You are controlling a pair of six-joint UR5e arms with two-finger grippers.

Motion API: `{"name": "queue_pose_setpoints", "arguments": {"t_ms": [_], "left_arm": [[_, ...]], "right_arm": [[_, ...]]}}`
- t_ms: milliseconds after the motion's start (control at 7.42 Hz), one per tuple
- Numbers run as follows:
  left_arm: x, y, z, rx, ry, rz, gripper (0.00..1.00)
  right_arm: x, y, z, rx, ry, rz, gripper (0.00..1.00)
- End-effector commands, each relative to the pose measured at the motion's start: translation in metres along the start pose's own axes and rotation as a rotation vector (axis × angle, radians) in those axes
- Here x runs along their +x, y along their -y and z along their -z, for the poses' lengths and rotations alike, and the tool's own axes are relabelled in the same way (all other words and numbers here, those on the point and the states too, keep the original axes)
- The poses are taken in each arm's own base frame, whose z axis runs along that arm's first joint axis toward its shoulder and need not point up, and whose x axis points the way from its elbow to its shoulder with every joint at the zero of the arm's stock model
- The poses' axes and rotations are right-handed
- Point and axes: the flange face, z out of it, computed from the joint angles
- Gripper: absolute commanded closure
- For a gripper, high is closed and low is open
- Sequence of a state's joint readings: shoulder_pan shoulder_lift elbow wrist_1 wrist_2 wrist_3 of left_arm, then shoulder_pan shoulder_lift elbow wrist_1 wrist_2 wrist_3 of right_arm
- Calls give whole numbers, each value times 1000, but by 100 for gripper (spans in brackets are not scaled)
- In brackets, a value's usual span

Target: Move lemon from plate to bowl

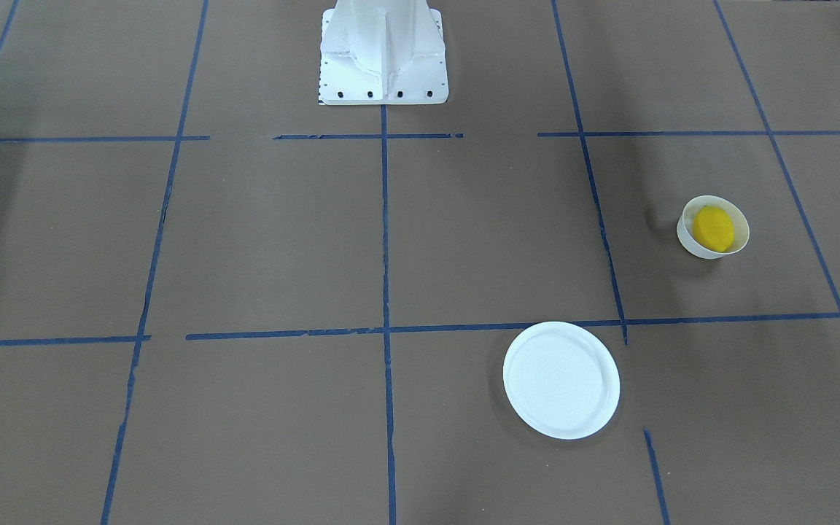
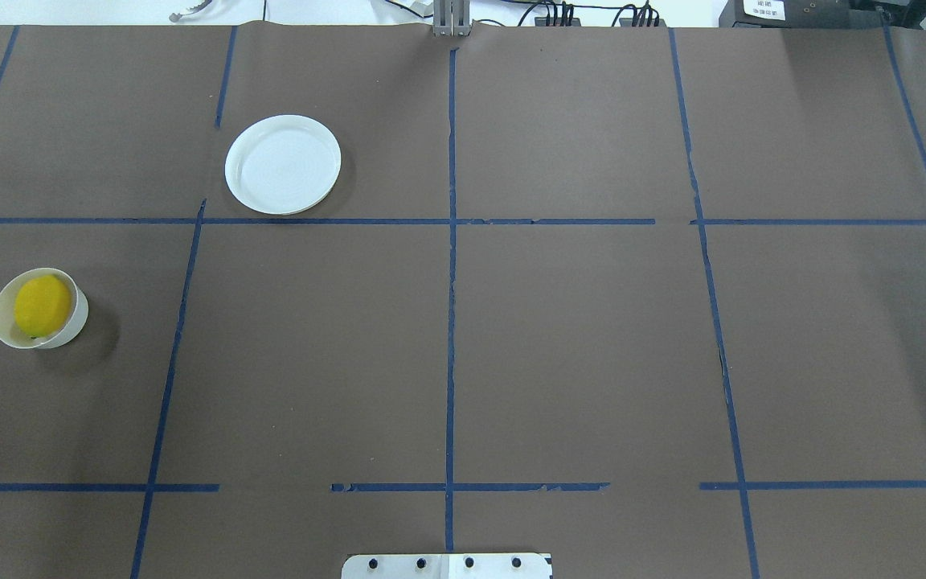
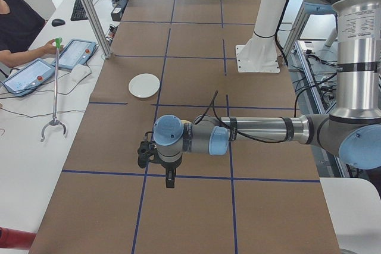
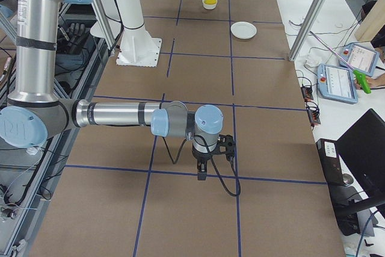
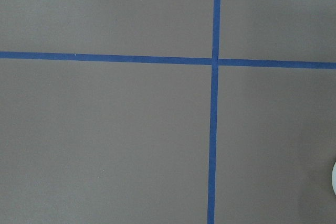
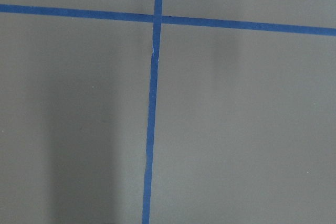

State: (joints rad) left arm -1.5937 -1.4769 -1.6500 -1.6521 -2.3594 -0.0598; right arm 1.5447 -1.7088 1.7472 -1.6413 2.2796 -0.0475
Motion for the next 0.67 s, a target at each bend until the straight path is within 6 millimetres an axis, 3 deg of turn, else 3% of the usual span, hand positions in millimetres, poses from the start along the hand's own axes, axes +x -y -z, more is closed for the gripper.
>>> {"name": "queue_pose_setpoints", "arguments": {"t_ms": [0, 539], "left_arm": [[2, 3, 2, 5, 1, -5, 0], [3, 5, 3, 7, 1, -7, 0]], "right_arm": [[0, 0, 0, 0, 0, 0, 0], [0, 0, 0, 0, 0, 0, 0]]}}
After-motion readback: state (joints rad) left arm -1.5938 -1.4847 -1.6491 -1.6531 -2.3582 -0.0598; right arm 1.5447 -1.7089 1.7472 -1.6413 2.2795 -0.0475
